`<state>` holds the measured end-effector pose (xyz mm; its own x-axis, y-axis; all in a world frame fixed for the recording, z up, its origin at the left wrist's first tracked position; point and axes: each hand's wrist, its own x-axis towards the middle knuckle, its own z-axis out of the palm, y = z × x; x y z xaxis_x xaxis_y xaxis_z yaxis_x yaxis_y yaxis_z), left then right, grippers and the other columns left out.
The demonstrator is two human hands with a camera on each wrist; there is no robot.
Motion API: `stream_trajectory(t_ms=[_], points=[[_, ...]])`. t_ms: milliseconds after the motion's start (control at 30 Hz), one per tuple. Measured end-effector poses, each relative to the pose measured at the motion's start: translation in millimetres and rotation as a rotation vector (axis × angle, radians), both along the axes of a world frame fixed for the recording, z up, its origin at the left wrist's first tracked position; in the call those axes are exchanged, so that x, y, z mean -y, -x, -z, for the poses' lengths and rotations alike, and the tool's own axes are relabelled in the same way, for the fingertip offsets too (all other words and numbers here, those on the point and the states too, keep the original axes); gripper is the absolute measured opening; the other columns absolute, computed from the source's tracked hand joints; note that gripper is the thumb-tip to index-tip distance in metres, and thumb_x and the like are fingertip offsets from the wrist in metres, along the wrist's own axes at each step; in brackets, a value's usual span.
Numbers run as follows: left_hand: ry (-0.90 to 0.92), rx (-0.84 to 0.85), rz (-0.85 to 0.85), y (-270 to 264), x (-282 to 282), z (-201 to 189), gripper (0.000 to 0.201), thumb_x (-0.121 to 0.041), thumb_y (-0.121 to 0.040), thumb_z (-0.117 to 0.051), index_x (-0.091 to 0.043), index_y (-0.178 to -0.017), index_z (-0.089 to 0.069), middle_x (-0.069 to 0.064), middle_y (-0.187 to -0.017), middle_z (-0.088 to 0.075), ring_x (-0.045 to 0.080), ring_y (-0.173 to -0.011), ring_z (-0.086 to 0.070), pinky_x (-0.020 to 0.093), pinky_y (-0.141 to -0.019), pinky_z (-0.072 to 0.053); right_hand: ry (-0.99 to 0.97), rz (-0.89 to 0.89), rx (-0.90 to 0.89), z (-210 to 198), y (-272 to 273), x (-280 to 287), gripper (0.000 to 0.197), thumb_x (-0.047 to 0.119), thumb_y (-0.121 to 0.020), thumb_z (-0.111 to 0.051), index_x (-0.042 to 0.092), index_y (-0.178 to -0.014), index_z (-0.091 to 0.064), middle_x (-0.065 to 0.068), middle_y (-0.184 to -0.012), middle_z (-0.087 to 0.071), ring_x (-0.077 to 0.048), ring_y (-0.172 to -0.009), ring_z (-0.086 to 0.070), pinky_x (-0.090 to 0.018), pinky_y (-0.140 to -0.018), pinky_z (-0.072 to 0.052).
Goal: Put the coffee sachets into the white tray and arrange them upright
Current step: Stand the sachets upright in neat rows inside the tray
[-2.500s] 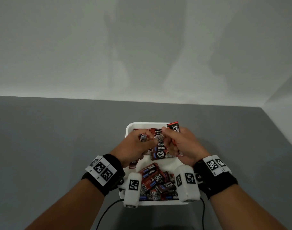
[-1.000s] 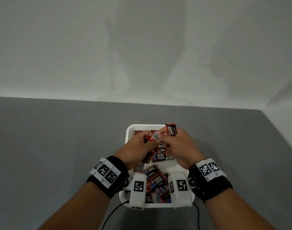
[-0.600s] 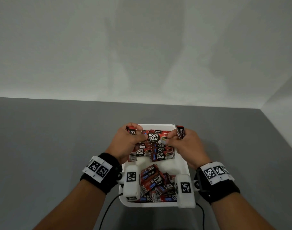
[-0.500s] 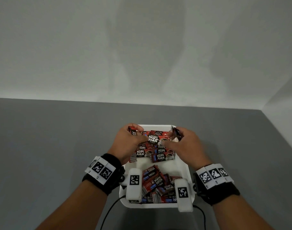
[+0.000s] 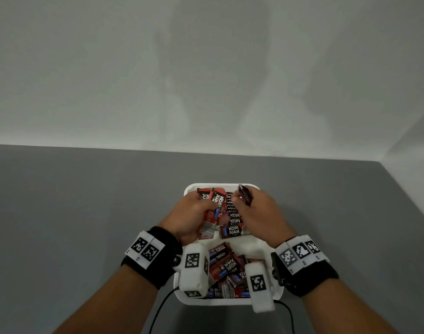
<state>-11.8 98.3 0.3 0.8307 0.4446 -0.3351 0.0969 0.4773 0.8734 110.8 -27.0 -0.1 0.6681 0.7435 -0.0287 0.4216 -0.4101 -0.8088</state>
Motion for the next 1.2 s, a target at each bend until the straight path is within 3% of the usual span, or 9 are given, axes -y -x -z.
stream_trajectory(t_ms=[133,367,467,600,700,867,933,1033,1200], points=[[-0.315,-0.044,0.037,-0.6,4.2,1.8,0.004,-0.002,-0.098,-0.061,-0.006,-0.098,-0.060,0.022,-0.088,-0.070,0.033,-0.071,-0.069,0.041,-0.067,-0.057,-0.226,0.107,-0.588,-19.4,7.6,-2.7,0.024,0.034,-0.098,-0.064,0.012,-0.092,-0.070,-0.001,-0.060,-0.056,-0.009,-0.046,-0.049,-0.020,-0.043,-0.040],[-0.399,-0.139,0.106,3.5,-7.8,10.2,0.018,-0.027,-0.091,-0.074,-0.016,-0.085,-0.062,0.008,-0.083,-0.069,0.021,-0.074,-0.064,0.026,-0.052,-0.042,-0.314,0.142,-0.640,-25.8,1.9,6.3,0.007,-0.003,-0.086,-0.070,-0.003,-0.080,-0.067,-0.006,-0.063,-0.063,-0.003,-0.041,-0.053,-0.017,-0.039,-0.039],[-0.253,-0.126,-0.017,7.0,-16.6,15.0,0.013,-0.007,-0.087,-0.075,-0.010,-0.087,-0.062,0.013,-0.079,-0.066,0.020,-0.064,-0.064,0.028,-0.054,-0.039,-0.285,0.166,-0.556,-22.5,-7.0,12.6,0.014,-0.013,-0.082,-0.065,0.000,-0.079,-0.069,-0.007,-0.071,-0.068,0.000,-0.044,-0.054,-0.015,-0.042,-0.040],[-0.254,-0.097,-0.177,5.0,-19.6,13.2,0.021,0.014,-0.082,-0.071,-0.001,-0.094,-0.062,0.004,-0.066,-0.054,0.009,-0.043,-0.055,0.020,-0.042,-0.044,-0.088,0.137,-0.268,-6.9,-11.8,15.9,0.019,-0.002,-0.079,-0.076,0.016,-0.075,-0.072,0.003,-0.065,-0.068,-0.006,-0.057,-0.062,-0.021,-0.056,-0.050],[-0.330,-0.103,-0.186,3.4,-21.2,14.8,0.021,0.010,-0.080,-0.076,0.000,-0.095,-0.066,0.007,-0.071,-0.057,0.015,-0.053,-0.058,0.024,-0.048,-0.048,-0.041,0.105,-0.123,-4.9,-12.9,15.6,0.018,0.015,-0.076,-0.085,0.025,-0.079,-0.070,0.003,-0.081,-0.073,-0.013,-0.074,-0.071,-0.029,-0.067,-0.057],[-0.414,-0.092,-0.225,-1.5,-15.1,16.0,0.020,0.000,-0.077,-0.081,-0.010,-0.079,-0.065,0.019,-0.083,-0.065,0.042,-0.082,-0.071,0.056,-0.074,-0.061,-0.024,0.088,0.162,-7.3,-7.2,9.9,0.023,0.031,-0.076,-0.086,0.027,-0.083,-0.064,0.009,-0.089,-0.062,-0.001,-0.078,-0.058,-0.011,-0.061,-0.040],[-0.431,-0.060,-0.222,-3.2,-6.7,13.1,0.023,-0.004,-0.078,-0.081,-0.013,-0.072,-0.061,0.025,-0.085,-0.069,0.047,-0.085,-0.071,0.060,-0.077,-0.060,-0.152,0.211,-0.056,-1.0,-1.5,5.4,0.021,0.035,-0.081,-0.081,0.023,-0.086,-0.064,0.004,-0.085,-0.069,-0.008,-0.076,-0.066,-0.020,-0.064,-0.052],[-0.541,-0.027,-0.189,-7.5,6.2,12.5,0.024,0.001,-0.081,-0.080,-0.007,-0.071,-0.060,0.008,-0.069,-0.066,0.022,-0.067,-0.066,0.034,-0.068,-0.058,-0.365,0.261,-0.644,-0.7,7.0,-3.9,0.018,0.033,-0.088,-0.076,0.017,-0.092,-0.067,-0.008,-0.091,-0.076,-0.028,-0.087,-0.075,-0.040,-0.071,-0.060],[-0.569,-0.006,0.042,-15.3,23.8,10.2,0.023,0.017,-0.077,-0.073,-0.004,-0.073,-0.062,-0.003,-0.066,-0.064,0.005,-0.059,-0.061,0.019,-0.062,-0.051,-0.381,0.260,-0.642,-3.1,7.2,-18.7,0.021,0.020,-0.086,-0.077,0.013,-0.082,-0.058,-0.010,-0.073,-0.062,-0.021,-0.065,-0.064,-0.029,-0.056,-0.053]])
